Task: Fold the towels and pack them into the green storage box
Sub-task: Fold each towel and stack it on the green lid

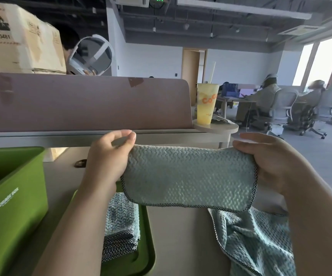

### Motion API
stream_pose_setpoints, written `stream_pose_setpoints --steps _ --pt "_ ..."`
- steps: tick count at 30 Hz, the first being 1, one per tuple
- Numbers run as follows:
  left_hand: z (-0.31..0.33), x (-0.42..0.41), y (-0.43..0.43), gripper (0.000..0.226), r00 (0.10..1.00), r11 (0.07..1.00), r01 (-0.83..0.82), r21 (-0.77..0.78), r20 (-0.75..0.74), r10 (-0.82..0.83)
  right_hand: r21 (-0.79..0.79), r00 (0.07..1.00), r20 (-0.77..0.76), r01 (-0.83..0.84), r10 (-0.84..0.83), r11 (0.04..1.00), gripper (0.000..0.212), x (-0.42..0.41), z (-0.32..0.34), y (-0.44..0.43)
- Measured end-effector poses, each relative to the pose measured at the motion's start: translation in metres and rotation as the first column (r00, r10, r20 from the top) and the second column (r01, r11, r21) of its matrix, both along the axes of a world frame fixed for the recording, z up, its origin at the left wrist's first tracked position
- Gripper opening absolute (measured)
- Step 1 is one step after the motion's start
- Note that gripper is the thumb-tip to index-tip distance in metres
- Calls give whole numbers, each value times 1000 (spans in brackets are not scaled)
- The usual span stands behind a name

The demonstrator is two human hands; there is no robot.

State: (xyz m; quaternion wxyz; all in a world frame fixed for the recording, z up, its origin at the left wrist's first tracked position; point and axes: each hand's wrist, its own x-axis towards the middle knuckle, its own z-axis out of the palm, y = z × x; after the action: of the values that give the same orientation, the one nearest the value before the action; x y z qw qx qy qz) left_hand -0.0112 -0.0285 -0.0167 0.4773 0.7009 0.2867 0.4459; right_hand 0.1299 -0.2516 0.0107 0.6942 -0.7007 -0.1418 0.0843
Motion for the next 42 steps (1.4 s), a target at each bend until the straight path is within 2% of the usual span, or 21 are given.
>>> stream_pose_setpoints --steps 2,7,9,12,17,23,28,31,35,38,42 --pt "1 -1 -2 10 1000 1000 12 3 12 -12 11 1000 5 -30 30 999 7 0 1 -1" --pt "-1 0 6 8 991 987 124 -100 70 -117 -2 998 40 -39 39 999 5 7 -1 -6" --pt "-1 -1 8 9 984 981 169 -90 78 -162 -21 996 61 -60 62 998 10 8 -1 -10" --pt "1 -4 10 27 976 977 212 -38 52 -210 -95 982 122 -131 142 987 24 8 0 -16" --pt "4 -9 9 35 988 987 146 61 37 -148 -243 954 249 -107 169 964 36 11 -1 -17" --pt "4 -11 13 25 998 988 58 143 14 -60 -251 929 356 -12 104 968 31 14 -5 -14" --pt "4 -11 15 13 1000 985 5 171 23 -9 -212 924 379 27 57 977 28 17 -8 -14" --pt "4 -10 18 11 999 986 -23 162 32 18 -218 915 399 34 57 975 24 15 -8 -14" --pt "4 -10 17 14 998 981 -48 189 54 39 -313 859 510 138 43 940 10 16 -8 -15" --pt "6 -10 15 16 997 981 -48 188 66 37 -317 843 537 164 34 934 10 14 -8 -17" --pt "9 -10 11 16 988 993 34 112 147 -50 -346 850 522 132 74 929 19 14 -9 -17"
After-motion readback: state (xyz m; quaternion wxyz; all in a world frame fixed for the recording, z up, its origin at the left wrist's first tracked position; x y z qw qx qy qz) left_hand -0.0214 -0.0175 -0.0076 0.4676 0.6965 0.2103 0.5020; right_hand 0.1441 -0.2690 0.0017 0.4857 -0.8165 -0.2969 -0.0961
